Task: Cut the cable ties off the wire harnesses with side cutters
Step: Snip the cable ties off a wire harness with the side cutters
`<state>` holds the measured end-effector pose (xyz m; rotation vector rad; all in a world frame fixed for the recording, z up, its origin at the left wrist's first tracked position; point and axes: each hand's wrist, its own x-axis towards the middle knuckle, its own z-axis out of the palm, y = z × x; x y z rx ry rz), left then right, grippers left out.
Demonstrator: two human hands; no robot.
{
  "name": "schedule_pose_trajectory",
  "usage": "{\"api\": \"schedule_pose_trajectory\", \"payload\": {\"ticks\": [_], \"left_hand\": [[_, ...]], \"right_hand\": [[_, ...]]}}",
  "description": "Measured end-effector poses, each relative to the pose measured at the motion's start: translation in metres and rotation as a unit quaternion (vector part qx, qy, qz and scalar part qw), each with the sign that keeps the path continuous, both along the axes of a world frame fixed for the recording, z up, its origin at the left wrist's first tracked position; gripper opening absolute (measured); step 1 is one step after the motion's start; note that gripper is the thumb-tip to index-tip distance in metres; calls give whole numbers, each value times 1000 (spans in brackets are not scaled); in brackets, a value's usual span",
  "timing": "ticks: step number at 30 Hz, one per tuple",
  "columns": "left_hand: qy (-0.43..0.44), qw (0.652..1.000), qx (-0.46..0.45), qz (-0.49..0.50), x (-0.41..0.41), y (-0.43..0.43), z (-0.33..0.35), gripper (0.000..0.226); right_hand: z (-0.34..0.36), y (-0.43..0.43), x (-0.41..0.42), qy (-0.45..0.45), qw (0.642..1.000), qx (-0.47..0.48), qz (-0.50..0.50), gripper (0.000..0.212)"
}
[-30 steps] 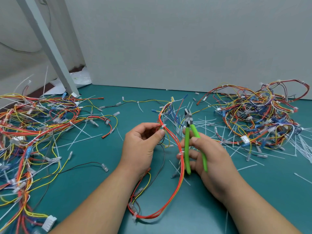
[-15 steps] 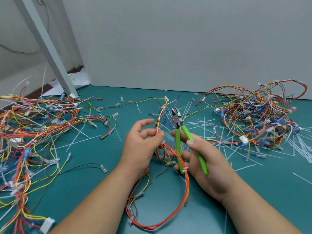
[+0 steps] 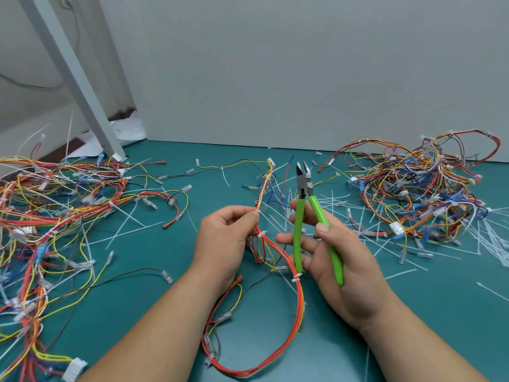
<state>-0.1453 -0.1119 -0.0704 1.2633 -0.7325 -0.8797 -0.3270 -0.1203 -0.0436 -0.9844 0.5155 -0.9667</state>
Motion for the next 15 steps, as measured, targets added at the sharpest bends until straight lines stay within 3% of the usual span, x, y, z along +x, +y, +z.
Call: {"api": "schedule_pose_trajectory", "payload": {"ticks": [3, 10, 15], "left_hand": [[34, 999, -16, 4, 0, 0, 1, 4], [58, 998, -28, 18, 2, 1, 3, 29], [79, 995, -50, 34, 0, 1, 4, 27]], "right_hand": [[5, 1, -3, -15, 997, 38, 61, 54], [12, 1, -16, 57, 982, 79, 161, 57], [11, 5, -13, 95, 976, 90, 176, 55]]}}
